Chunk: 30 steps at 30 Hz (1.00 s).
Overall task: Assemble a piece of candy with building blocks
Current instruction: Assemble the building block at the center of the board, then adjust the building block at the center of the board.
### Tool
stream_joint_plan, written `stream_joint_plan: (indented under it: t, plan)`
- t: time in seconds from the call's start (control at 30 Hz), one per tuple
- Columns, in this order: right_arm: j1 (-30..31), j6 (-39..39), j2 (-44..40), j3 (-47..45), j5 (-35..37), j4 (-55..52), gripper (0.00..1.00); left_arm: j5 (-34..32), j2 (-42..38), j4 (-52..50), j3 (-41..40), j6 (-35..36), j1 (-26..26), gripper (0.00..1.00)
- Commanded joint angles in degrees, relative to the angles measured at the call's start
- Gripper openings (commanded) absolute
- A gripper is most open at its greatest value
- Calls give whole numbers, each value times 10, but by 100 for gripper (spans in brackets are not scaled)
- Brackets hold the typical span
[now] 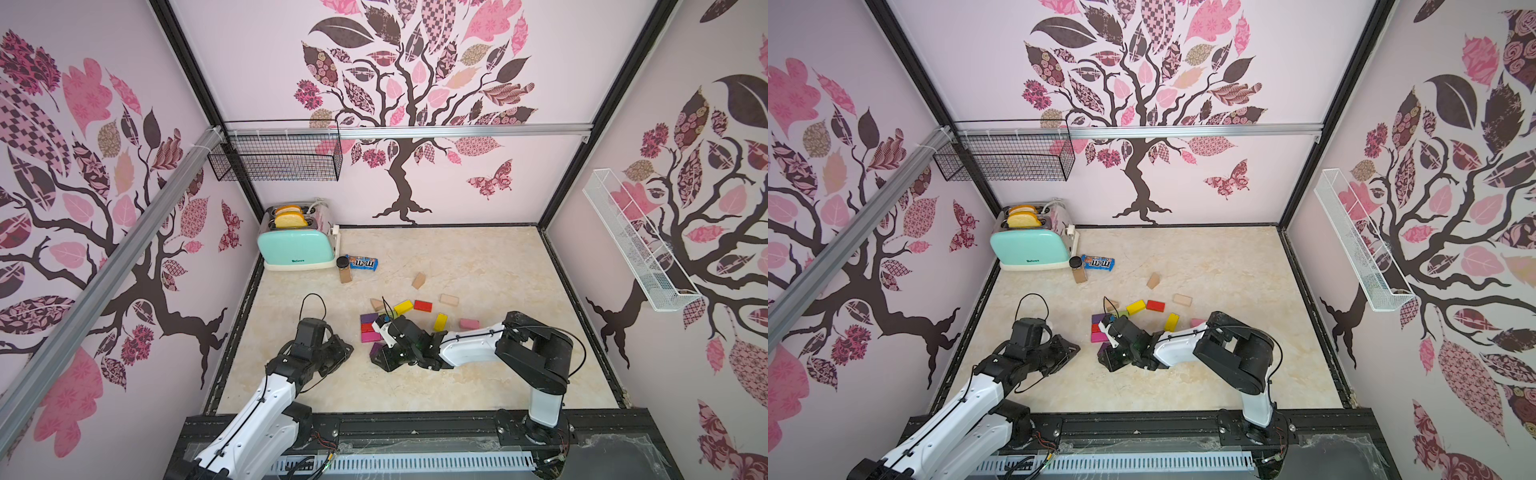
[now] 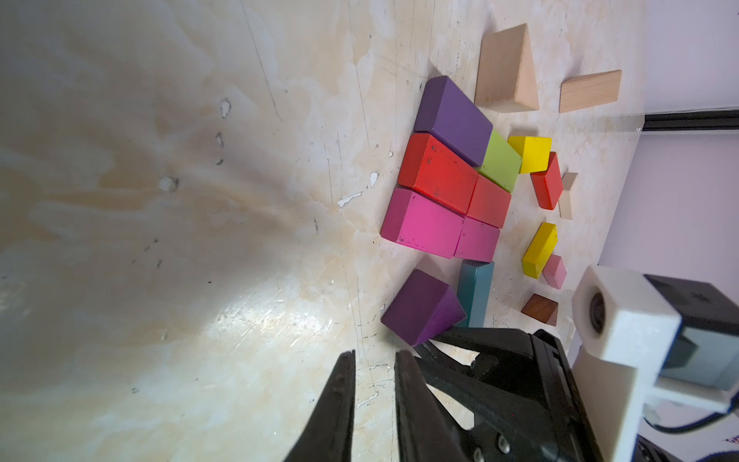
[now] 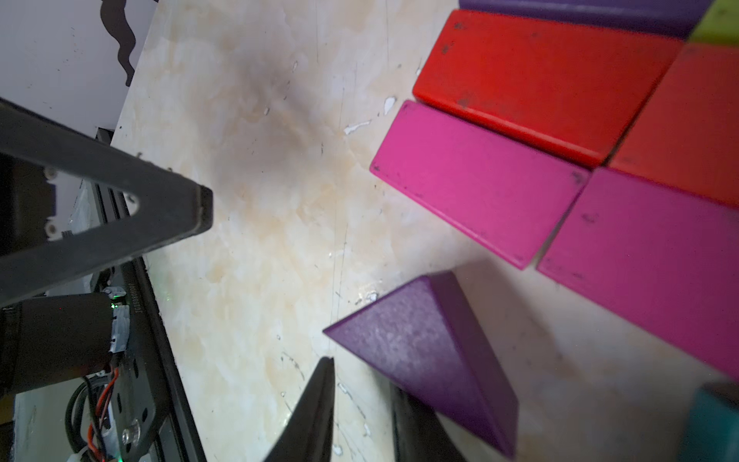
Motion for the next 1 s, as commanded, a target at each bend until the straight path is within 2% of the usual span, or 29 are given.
stream_joint_plan:
  t: [0.0, 0.17, 0.37, 0.53, 0.7, 0.97]
  plan:
    - [-1, -4, -13, -10, 0, 4, 27, 7, 2, 0, 7, 11, 3, 22]
    - [-1, -5, -97, -60, 19, -45, 32, 41, -4, -2, 5, 25, 3, 23]
    - [-25, -74, -178, -53, 58, -181, 35, 52, 4, 19, -5, 17, -37, 22]
    - [-65, -125, -167, -4, 82, -241, 35, 58, 21, 60, -28, -11, -72, 22]
    - [-67, -155, -130, 53, 126, -278, 35, 64, 37, 95, -38, -21, -74, 22]
    - [-67, -164, -82, 92, 151, -297, 35, 82, 84, 125, -42, -14, -78, 22]
